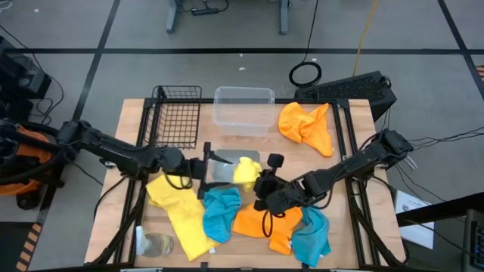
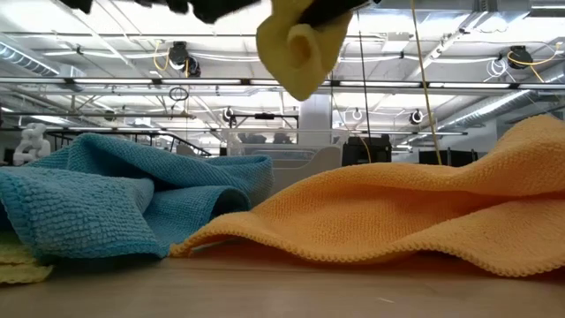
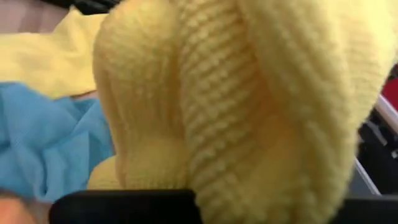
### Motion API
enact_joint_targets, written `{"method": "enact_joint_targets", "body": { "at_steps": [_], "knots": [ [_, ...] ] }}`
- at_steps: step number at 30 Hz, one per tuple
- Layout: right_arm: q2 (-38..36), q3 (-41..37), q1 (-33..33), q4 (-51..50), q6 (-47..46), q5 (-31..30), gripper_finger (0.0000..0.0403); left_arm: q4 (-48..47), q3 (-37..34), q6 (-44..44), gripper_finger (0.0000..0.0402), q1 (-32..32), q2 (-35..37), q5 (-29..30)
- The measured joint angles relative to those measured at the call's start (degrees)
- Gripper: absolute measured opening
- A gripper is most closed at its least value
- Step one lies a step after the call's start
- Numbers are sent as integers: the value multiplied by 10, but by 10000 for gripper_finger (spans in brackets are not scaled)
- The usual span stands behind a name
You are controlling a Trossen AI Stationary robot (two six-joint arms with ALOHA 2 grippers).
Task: Sort microfiber towel by color & place in baskets
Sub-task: Put the right yellow microfiber cloth into the transparent bin
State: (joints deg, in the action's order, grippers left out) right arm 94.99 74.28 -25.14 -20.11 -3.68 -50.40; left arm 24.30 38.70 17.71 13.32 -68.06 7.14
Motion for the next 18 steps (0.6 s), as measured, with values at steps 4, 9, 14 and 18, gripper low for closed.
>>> {"method": "enact_joint_targets", "body": {
  "at_steps": [4, 9, 14, 18],
  "knots": [
    [0, 0, -7, -16, 33, 11, 13, 52, 0, -14, 309, 20, 25, 0],
    [3, 0, -6, -5, 92, 64, 13, 146, 0, -57, 297, 30, -1, -10],
    [3, 0, -1, 1, 102, 86, 13, 198, 0, -99, 290, 20, -52, -11],
    [3, 0, 0, -1, 108, 57, 13, 210, 0, -118, 290, 2, -83, -22]
  ]
}}
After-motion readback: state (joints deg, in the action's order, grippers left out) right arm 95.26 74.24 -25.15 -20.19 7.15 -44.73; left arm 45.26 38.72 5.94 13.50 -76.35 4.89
